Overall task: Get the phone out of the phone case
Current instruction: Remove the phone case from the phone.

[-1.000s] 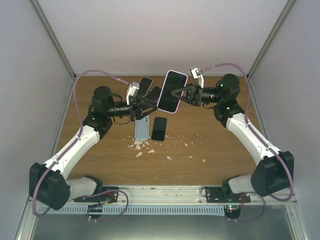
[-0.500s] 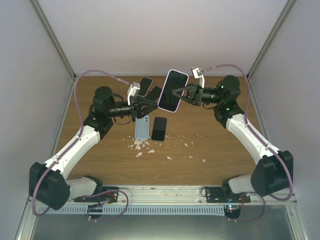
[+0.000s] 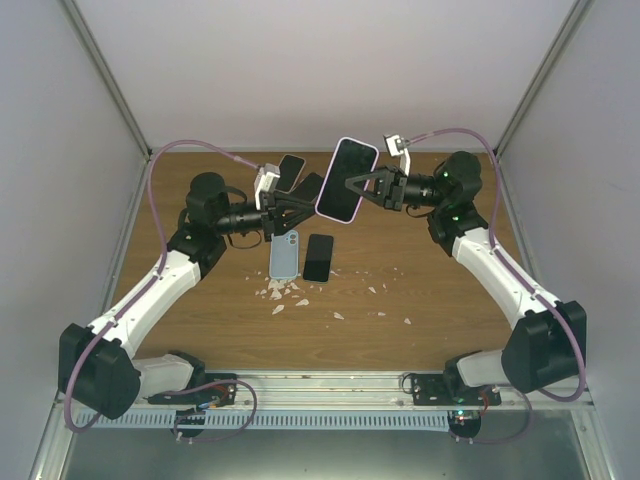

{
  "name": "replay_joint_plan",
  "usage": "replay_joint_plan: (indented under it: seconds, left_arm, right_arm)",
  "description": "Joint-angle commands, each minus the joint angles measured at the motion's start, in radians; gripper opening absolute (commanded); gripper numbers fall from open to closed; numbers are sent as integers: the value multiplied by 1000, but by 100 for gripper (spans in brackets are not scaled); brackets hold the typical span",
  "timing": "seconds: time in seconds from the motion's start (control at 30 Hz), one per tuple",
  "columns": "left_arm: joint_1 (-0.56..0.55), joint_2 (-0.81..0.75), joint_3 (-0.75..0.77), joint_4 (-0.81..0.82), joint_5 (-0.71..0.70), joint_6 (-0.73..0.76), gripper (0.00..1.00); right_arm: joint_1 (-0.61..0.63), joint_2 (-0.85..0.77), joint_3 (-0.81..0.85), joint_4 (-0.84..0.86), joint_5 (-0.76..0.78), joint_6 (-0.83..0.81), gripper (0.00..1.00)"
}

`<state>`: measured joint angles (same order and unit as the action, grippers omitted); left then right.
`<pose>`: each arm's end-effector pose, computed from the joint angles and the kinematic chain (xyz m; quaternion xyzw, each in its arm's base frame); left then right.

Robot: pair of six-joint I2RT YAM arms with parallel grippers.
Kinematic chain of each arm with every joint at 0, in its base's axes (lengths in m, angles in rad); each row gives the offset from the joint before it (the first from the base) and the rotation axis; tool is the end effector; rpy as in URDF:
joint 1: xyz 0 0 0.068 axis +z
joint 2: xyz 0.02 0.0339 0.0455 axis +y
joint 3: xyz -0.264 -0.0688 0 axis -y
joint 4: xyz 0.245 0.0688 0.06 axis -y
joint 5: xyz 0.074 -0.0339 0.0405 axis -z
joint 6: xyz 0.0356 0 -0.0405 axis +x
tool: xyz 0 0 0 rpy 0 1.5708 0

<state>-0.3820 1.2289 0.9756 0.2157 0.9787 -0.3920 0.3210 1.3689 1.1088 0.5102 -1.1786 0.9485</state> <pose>0.2465 -0.1309 0.3554 0.3229 0.6374 -0.5446 0.4392 0.2782 0.1272 0.3888 -0.2601 0.6205 0.6638 0.3265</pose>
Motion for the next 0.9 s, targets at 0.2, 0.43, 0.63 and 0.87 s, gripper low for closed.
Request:
replay_joint_plan:
  seconds: [0.2,0.43,0.63,0.87]
  left_arm:
    - [0,37,-9,-44,-112,32,18]
    - [10,0,-16,39,41,-2,45]
    - [9,-32,-69,183,131,-106,48]
    - [2,-25,-40,170,102,-116,46]
  right_arm:
    - [49,-42,20,127,-72,35,0]
    - [10,-46,55,3,-36,-38,0]
    - [4,-47,57,-36,-14,-69,0]
    - [4,-46,54,-46,-10,-84,1]
